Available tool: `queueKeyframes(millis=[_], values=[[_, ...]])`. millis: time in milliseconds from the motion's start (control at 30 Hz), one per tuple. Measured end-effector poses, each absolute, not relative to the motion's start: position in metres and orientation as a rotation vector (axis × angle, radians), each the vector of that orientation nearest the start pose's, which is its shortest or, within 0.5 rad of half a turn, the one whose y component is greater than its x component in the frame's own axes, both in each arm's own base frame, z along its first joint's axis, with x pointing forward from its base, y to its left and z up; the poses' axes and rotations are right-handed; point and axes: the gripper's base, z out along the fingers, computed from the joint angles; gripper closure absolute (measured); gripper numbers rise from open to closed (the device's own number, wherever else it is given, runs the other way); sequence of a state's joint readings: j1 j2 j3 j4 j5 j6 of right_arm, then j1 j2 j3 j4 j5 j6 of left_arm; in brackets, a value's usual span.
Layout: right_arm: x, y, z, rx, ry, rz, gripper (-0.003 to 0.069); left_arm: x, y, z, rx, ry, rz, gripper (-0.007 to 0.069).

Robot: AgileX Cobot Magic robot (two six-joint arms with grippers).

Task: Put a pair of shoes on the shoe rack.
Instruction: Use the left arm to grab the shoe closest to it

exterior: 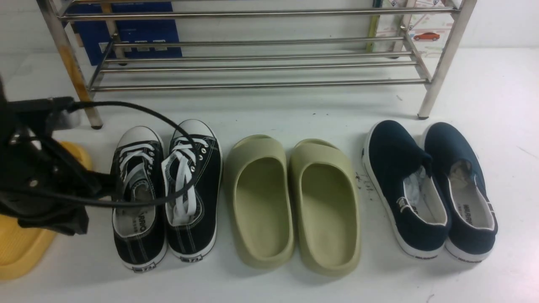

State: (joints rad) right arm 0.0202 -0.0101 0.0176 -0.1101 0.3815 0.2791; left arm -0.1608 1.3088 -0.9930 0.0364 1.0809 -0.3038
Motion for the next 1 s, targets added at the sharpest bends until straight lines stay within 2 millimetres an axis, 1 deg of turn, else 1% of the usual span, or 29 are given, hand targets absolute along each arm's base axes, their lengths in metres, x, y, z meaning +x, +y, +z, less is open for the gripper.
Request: queueKeyframes(millis=[33, 133, 167, 200, 267, 367, 433, 500, 567, 600, 667, 767, 800, 833, 867, 900, 1000], values=[[0.052, -0.003, 0.174, 0.175, 1.863, 0.098, 0.0419, 0.244, -0.037, 0.272, -0.226, 2.902, -0.015, 0.0466], [0.052, -0.003, 0.174, 0.175, 1.863, 0.098, 0.0419, 0.262, -0.040, 0.251, -0.327, 2.926, 0.012, 0.0307], [0.052, -0.003, 0.174, 0.175, 1.863, 0.098, 0.0419, 0.263, -0.040, 0.250, -0.330, 2.928, 0.013, 0.0298], [0.052, -0.003, 0.174, 0.175, 1.863, 0.098, 0.0419, 0.269, -0.041, 0.241, -0.359, 2.934, 0.014, 0.0241], [0.052, -0.003, 0.174, 0.175, 1.863, 0.098, 0.0419, 0.279, -0.043, 0.227, -0.388, 2.939, -0.001, 0.0177], [0.052, -0.003, 0.174, 0.175, 1.863, 0.098, 0.0419, 0.289, -0.047, 0.214, -0.421, 2.931, -0.033, 0.0148], [0.052, -0.003, 0.174, 0.175, 1.863, 0.098, 0.0419, 0.293, -0.048, 0.208, -0.442, 2.920, -0.046, 0.0148], [0.052, -0.003, 0.174, 0.175, 1.863, 0.098, 0.0419, 0.297, -0.049, 0.201, -0.457, 2.920, -0.048, 0.0163], [0.052, -0.003, 0.174, 0.175, 1.863, 0.098, 0.0419, 0.299, -0.049, 0.196, -0.472, 2.928, -0.039, 0.0196], [0.052, -0.003, 0.174, 0.175, 1.863, 0.098, 0.0419, 0.300, -0.048, 0.192, -0.474, 2.935, -0.028, 0.0228], [0.052, -0.003, 0.174, 0.175, 1.863, 0.098, 0.0419, 0.301, -0.048, 0.188, -0.484, 2.939, -0.008, 0.0302], [0.052, -0.003, 0.174, 0.175, 1.863, 0.098, 0.0419, 0.303, -0.046, 0.187, -0.497, 2.925, 0.022, 0.0435], [0.052, -0.003, 0.174, 0.175, 1.863, 0.098, 0.0419, 0.303, -0.046, 0.187, -0.497, 2.924, 0.024, 0.0445], [0.052, -0.003, 0.174, 0.175, 1.863, 0.098, 0.0419, 0.303, -0.044, 0.188, -0.490, 2.919, 0.045, 0.0527], [0.052, -0.003, 0.174, 0.175, 1.863, 0.098, 0.0419, 0.303, -0.044, 0.188, -0.486, 2.918, 0.052, 0.0567], [0.052, -0.003, 0.174, 0.175, 1.863, 0.098, 0.0419, 0.303, -0.043, 0.188, -0.481, 2.918, 0.061, 0.0629], [0.052, -0.003, 0.174, 0.175, 1.863, 0.098, 0.0419, 0.301, -0.042, 0.195, -0.454, 2.918, 0.068, 0.0638]])
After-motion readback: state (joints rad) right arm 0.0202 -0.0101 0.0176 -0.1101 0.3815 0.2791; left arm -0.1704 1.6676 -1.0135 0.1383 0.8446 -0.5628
